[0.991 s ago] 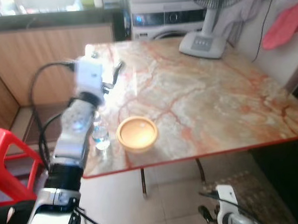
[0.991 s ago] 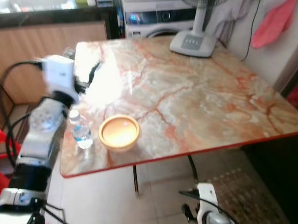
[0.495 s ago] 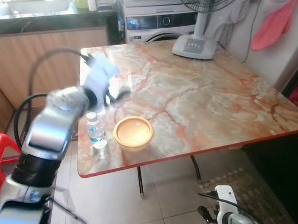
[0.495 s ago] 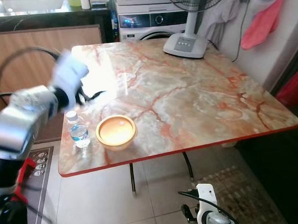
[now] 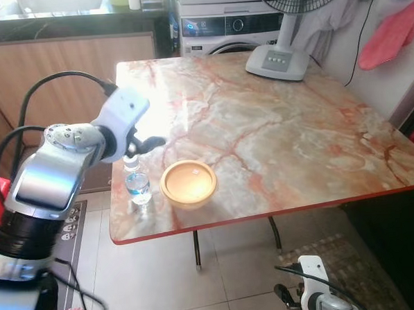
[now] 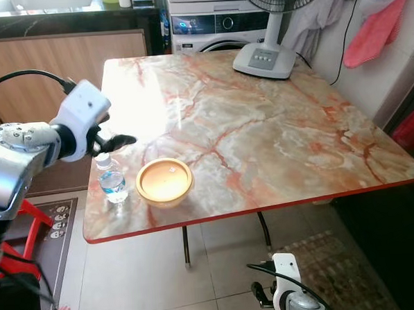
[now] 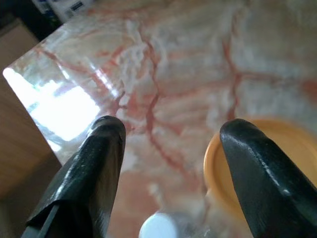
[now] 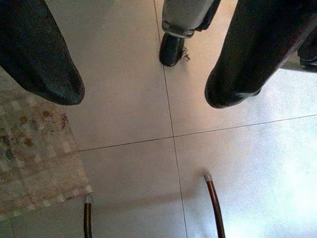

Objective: Restocking fridge

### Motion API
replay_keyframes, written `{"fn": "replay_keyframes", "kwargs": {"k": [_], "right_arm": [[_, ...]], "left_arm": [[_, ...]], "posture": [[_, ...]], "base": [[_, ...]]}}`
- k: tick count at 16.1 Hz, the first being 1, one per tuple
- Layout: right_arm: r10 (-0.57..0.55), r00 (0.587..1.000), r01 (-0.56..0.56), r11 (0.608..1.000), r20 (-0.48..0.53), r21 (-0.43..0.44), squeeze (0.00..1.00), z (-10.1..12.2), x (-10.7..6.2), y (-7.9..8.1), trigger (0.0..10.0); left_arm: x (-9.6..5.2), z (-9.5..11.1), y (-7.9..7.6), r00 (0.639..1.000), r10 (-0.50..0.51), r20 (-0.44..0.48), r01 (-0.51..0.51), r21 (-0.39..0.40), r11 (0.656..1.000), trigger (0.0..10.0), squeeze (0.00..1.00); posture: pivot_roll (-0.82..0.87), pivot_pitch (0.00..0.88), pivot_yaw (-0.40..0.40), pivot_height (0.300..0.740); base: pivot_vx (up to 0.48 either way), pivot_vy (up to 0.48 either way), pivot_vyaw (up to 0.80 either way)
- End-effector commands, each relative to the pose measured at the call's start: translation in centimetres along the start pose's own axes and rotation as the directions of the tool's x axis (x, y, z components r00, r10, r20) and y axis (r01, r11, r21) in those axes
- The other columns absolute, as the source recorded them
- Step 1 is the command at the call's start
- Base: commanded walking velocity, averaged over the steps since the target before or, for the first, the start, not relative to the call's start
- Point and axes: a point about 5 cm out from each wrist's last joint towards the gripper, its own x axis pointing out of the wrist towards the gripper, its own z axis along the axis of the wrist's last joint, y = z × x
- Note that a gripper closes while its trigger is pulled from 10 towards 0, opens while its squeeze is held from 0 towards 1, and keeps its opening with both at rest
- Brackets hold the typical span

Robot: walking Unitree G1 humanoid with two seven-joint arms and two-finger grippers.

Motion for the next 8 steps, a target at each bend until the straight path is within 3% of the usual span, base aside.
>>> {"fn": "replay_keyframes", "kwargs": {"k": [1, 3, 5, 7, 8], "right_arm": [[-0.008, 1.000, 0.008, 1.000, -0.010, -0.008, 0.00, -0.1, -0.1, -0.3, 10.0], [-0.010, 1.000, 0.010, 1.000, -0.010, -0.010, 0.00, -0.2, -0.1, -0.4, 10.0], [-0.011, 1.000, 0.011, 1.000, -0.011, -0.014, 0.00, -0.2, -0.1, -0.4, 10.0], [-0.010, 1.000, 0.010, 1.000, -0.012, -0.014, 0.00, -0.3, -0.1, -0.4, 10.0], [-0.009, 1.000, 0.009, 1.000, -0.013, -0.015, 0.00, -0.3, -0.1, -0.4, 10.0]], "left_arm": [[-0.1, -0.5, 0.5, 0.999, 0.037, -0.010, -0.038, -0.081, 0.996, 10.0, 0.00], [-0.4, -1.6, 2.1, 0.992, 0.111, -0.052, -0.118, -0.171, 0.978, 10.0, 0.00], [-0.8, -2.9, 2.9, 0.989, 0.118, -0.085, -0.137, -0.268, 0.954, 10.0, 0.00], [-1.2, -4.0, 3.1, 0.980, 0.136, -0.147, -0.174, -0.284, 0.943, 10.0, 0.00], [-1.3, -4.1, 2.7, 0.984, 0.102, -0.149, -0.140, -0.271, 0.952, 10.0, 0.00]], "posture": [[0.17, 0.000, -0.065, 0.740], [0.18, 0.000, -0.068, 0.740], [0.17, 0.000, -0.071, 0.740], [0.18, 0.000, -0.071, 0.740], [0.18, 0.000, -0.071, 0.740]], "base": [[0.000, 0.000, 0.00], [0.000, 0.000, 0.00], [0.000, 0.000, 0.00], [0.000, 0.000, 0.00], [0.000, 0.000, 0.00]]}}
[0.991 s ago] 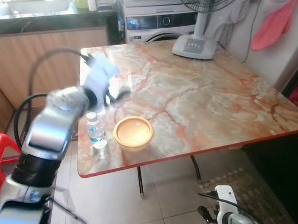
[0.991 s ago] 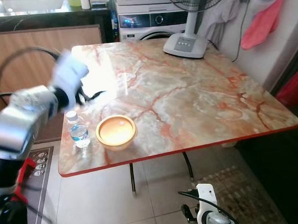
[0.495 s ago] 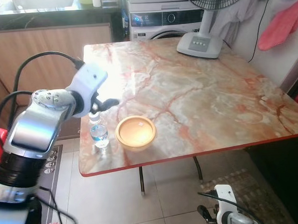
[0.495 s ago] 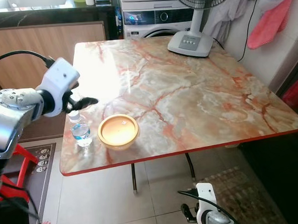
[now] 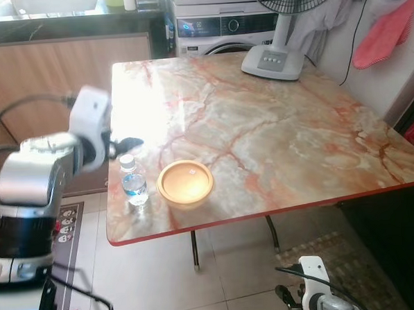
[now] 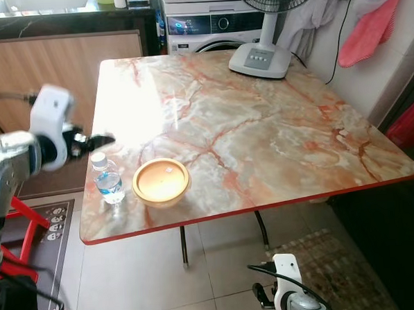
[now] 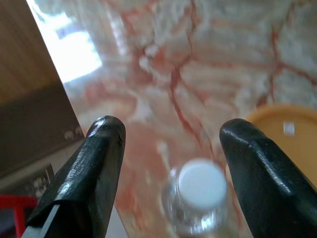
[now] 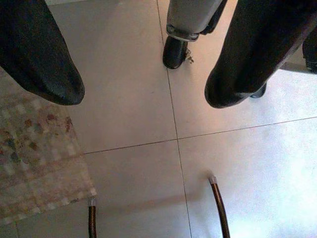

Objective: Restocking fridge

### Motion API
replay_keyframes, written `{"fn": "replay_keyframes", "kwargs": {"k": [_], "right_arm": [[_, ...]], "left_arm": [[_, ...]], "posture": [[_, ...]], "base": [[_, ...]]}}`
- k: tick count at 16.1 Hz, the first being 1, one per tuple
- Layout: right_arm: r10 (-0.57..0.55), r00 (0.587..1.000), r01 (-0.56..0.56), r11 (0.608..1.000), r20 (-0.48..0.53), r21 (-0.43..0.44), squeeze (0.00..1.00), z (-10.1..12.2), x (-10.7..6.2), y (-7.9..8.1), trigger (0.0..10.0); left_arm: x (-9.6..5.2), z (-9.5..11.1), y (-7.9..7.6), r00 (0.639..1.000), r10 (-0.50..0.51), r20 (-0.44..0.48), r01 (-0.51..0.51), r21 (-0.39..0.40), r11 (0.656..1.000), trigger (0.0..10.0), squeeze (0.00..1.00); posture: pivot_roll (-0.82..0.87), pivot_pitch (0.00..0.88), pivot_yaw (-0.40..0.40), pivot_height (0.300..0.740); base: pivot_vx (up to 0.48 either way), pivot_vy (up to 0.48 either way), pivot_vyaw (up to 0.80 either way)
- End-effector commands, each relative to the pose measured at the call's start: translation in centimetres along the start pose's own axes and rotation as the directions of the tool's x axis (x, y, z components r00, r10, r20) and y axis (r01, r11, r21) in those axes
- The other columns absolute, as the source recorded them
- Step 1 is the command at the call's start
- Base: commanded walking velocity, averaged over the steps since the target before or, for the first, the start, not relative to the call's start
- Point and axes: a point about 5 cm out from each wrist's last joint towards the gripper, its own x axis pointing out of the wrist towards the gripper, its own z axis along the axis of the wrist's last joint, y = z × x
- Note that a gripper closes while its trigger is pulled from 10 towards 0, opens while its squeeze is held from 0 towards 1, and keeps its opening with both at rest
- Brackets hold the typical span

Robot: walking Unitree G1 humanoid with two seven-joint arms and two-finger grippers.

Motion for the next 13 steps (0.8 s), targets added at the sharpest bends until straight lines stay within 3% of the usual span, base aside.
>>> {"fn": "replay_keyframes", "kwargs": {"k": [1, 13], "right_arm": [[-0.004, 1.000, 0.004, 1.000, -0.008, -0.004, 0.00, -0.2, -0.1, -0.2, 10.0], [0.000, 1.000, -0.001, 1.000, -0.012, -0.009, 0.00, -0.3, -0.1, -0.2, 10.0]], "left_arm": [[-0.4, -0.1, -0.7, 0.998, -0.061, -0.018, 0.061, 0.019, 0.998, 10.0, 0.00], [0.3, -1.2, -1.3, 0.995, -0.079, -0.064, 0.082, 0.045, 0.996, 10.0, 0.00]], "posture": [[0.18, 0.000, -0.071, 0.740], [0.17, 0.000, -0.070, 0.740]], "base": [[0.000, 0.000, 0.00], [0.000, 0.000, 0.00]]}}
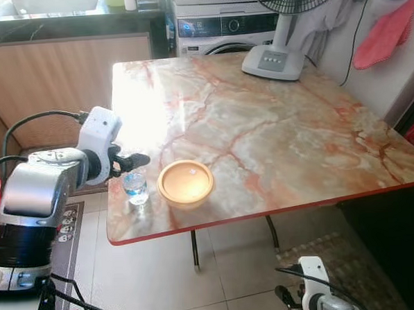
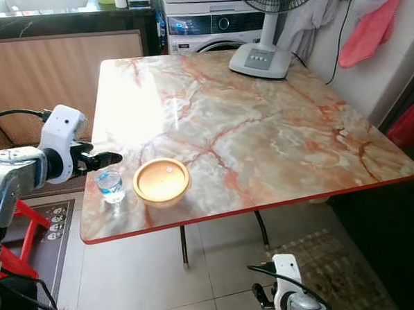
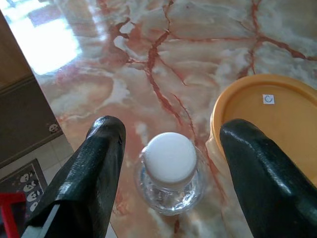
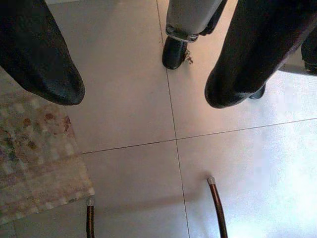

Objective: Restocking fridge

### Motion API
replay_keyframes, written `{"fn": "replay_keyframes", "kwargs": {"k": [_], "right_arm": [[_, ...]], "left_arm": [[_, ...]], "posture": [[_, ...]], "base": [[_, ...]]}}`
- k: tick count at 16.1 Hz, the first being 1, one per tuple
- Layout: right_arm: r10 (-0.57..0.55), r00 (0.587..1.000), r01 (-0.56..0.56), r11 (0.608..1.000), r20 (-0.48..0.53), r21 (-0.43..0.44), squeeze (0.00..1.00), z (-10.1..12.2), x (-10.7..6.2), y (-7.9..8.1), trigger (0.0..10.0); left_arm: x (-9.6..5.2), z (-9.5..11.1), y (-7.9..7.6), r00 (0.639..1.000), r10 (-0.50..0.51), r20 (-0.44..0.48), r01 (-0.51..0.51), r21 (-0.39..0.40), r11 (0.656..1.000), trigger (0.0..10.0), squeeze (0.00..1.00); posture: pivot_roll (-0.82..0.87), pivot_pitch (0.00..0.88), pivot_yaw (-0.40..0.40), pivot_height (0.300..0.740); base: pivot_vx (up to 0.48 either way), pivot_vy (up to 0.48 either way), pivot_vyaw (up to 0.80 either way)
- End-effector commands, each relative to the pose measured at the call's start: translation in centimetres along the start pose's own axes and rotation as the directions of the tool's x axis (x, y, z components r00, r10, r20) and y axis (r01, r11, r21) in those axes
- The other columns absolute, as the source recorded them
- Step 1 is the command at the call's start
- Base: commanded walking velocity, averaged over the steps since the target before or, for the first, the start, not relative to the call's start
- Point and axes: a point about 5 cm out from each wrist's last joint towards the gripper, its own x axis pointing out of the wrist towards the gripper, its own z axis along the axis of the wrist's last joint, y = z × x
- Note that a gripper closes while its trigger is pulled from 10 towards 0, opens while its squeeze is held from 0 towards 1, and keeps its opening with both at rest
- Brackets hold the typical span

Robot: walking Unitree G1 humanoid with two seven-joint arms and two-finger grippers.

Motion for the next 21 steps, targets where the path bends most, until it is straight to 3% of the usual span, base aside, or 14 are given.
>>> {"fn": "replay_keyframes", "kwargs": {"k": [1, 5, 6, 7, 9, 10, 15, 16, 19, 21], "right_arm": [[-0.005, 1.000, 0.005, 1.000, -0.010, -0.004, 0.00, -0.29, -0.07, -0.22, 10.0], [-0.003, 1.000, 0.003, 1.000, -0.011, -0.004, 0.00, -0.30, -0.07, -0.20, 10.0], [-0.003, 1.000, 0.003, 1.000, -0.012, -0.004, 0.00, -0.30, -0.07, -0.21, 10.0], [-0.004, 1.000, 0.004, 1.000, -0.012, -0.005, 0.00, -0.30, -0.07, -0.21, 10.0], [-0.003, 1.000, 0.003, 1.000, -0.012, -0.004, 0.00, -0.29, -0.06, -0.20, 10.0], [-0.003, 1.000, 0.003, 1.000, -0.012, -0.004, 0.00, -0.29, -0.06, -0.19, 10.0], [-0.001, 1.000, 0.001, 1.000, -0.012, -0.005, 0.00, -0.26, -0.06, -0.16, 10.0], [-0.001, 1.000, 0.001, 1.000, -0.012, -0.005, 0.00, -0.26, -0.06, -0.16, 10.0], [-0.001, 1.000, 0.000, 1.000, -0.013, -0.009, 0.00, -0.24, -0.06, -0.17, 10.0], [-0.001, 1.000, 0.001, 1.000, -0.013, -0.010, 0.00, -0.24, -0.06, -0.18, 10.0]], "left_arm": [[-0.08, -0.20, -0.06, 1.000, 0.003, -0.010, -0.003, 0.019, 1.000, 9.5, 0.00], [-0.21, -0.47, 0.07, 1.000, 0.015, -0.027, -0.014, 0.023, 1.000, 9.8, 0.00], [-0.23, -0.51, 0.11, 0.999, 0.021, -0.030, -0.020, 0.028, 0.999, 7.8, 0.00], [-0.23, -0.51, 0.13, 0.999, 0.023, -0.029, -0.023, 0.029, 0.999, 2.6, 0.00], [-0.22, -0.46, 0.08, 1.000, 0.020, -0.024, -0.019, 0.043, 0.999, 2.8, 0.00], [-0.19, -0.45, 0.07, 0.999, 0.022, -0.022, -0.021, 0.046, 0.999, 10.0, 0.00], [-0.18, -0.41, 0.21, 0.999, 0.032, -0.021, -0.031, 0.044, 0.999, 9.0, 0.00], [-0.21, -0.39, 0.26, 0.999, 0.035, -0.019, -0.034, 0.044, 0.998, 4.8, 0.00], [-0.27, -0.41, 0.55, 0.999, 0.048, -0.017, -0.047, 0.044, 0.998, 0.7, 0.00], [-0.29, -0.38, 0.51, 0.999, 0.045, -0.016, -0.044, 0.044, 0.998, 0.1, 0.00]], "posture": [[0.17, 0.000, -0.070, 0.740], [0.17, 0.000, -0.069, 0.740], [0.17, 0.000, -0.069, 0.740], [0.17, 0.000, -0.069, 0.740], [0.17, 0.000, -0.069, 0.740], [0.17, 0.000, -0.070, 0.740], [0.18, 0.000, -0.069, 0.740], [0.18, 0.000, -0.069, 0.740], [0.18, 0.000, -0.070, 0.740], [0.18, 0.000, -0.070, 0.740]], "base": [[0.000, 0.000, 0.00], [0.000, 0.000, 0.00], [0.000, 0.000, 0.00], [0.000, 0.000, 0.00], [0.000, 0.000, 0.00], [0.000, 0.000, 0.00], [0.000, 0.000, 0.00], [0.000, 0.000, 0.00], [0.000, 0.000, 0.00], [0.000, 0.000, 0.00]]}}
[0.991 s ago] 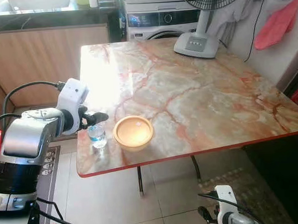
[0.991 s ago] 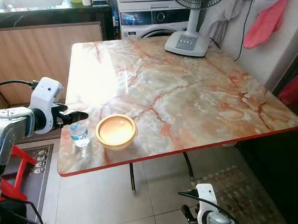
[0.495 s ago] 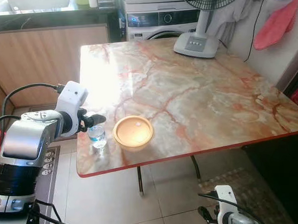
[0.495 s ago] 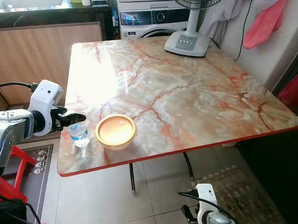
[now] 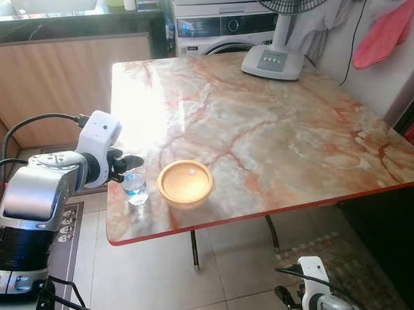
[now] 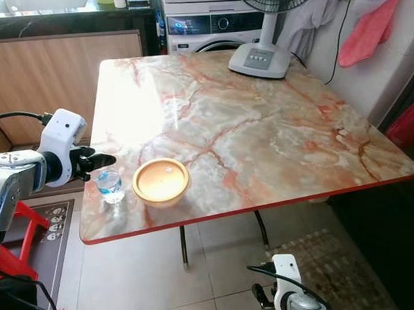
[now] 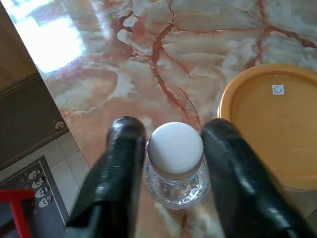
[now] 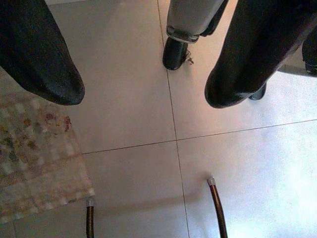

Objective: Restocking fridge

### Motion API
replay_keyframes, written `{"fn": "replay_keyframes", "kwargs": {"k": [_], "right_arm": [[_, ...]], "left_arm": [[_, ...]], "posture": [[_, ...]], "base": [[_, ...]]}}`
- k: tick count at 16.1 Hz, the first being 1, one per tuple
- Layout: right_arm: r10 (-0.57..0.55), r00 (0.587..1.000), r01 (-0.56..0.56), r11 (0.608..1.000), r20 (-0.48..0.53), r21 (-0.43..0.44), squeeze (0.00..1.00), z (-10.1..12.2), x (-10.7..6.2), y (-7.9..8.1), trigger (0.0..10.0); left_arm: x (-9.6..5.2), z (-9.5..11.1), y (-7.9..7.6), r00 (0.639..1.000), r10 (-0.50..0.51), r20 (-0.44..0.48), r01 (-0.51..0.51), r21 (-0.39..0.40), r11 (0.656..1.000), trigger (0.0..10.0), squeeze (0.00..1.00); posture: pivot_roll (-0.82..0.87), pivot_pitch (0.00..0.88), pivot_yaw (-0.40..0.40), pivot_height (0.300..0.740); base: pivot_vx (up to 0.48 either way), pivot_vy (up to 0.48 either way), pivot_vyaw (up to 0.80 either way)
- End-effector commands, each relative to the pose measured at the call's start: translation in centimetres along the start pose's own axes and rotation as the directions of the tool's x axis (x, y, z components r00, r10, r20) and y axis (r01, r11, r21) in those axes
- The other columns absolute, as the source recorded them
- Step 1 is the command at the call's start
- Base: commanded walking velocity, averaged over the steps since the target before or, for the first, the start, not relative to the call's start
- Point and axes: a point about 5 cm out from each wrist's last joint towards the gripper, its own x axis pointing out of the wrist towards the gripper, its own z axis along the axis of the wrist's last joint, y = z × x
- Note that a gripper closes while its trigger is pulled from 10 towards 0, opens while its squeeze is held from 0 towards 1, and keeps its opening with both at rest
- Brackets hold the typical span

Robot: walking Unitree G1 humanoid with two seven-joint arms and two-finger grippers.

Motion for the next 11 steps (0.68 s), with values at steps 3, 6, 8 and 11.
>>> {"fn": "replay_keyframes", "kwargs": {"k": [3, 6, 8, 11], "right_arm": [[0.002, 1.000, -0.002, 1.000, -0.011, -0.001, 0.00, -0.23, -0.05, -0.14, 10.0], [0.001, 1.000, -0.001, 1.000, -0.011, -0.002, 0.00, -0.21, -0.05, -0.15, 10.0], [0.000, 1.000, 0.000, 1.000, -0.011, -0.002, 0.00, -0.21, -0.05, -0.15, 10.0], [-0.001, 1.000, 0.001, 1.000, -0.012, -0.002, 0.00, -0.20, -0.05, -0.16, 10.0]], "left_arm": [[-0.16, 0.01, 0.26, 1.000, 0.023, -0.005, -0.023, 0.013, 1.000, 1.6, 0.00], [-0.09, -0.10, 0.40, 0.999, 0.038, -0.008, -0.037, 0.023, 0.999, 10.0, 0.00], [-0.05, -0.07, 0.72, 0.998, 0.068, -0.007, -0.067, 0.034, 0.997, 10.0, 0.00], [0.01, -0.14, 0.81, 0.997, 0.073, -0.004, -0.073, 0.035, 0.997, 10.0, 0.96]], "posture": [[0.18, 0.000, -0.071, 0.740], [0.18, 0.000, -0.071, 0.740], [0.18, 0.000, -0.072, 0.740], [0.18, 0.000, -0.072, 0.740]], "base": [[0.000, 0.000, 0.00], [0.000, 0.000, 0.00], [0.000, 0.000, 0.00], [0.000, 0.000, 0.00]]}}
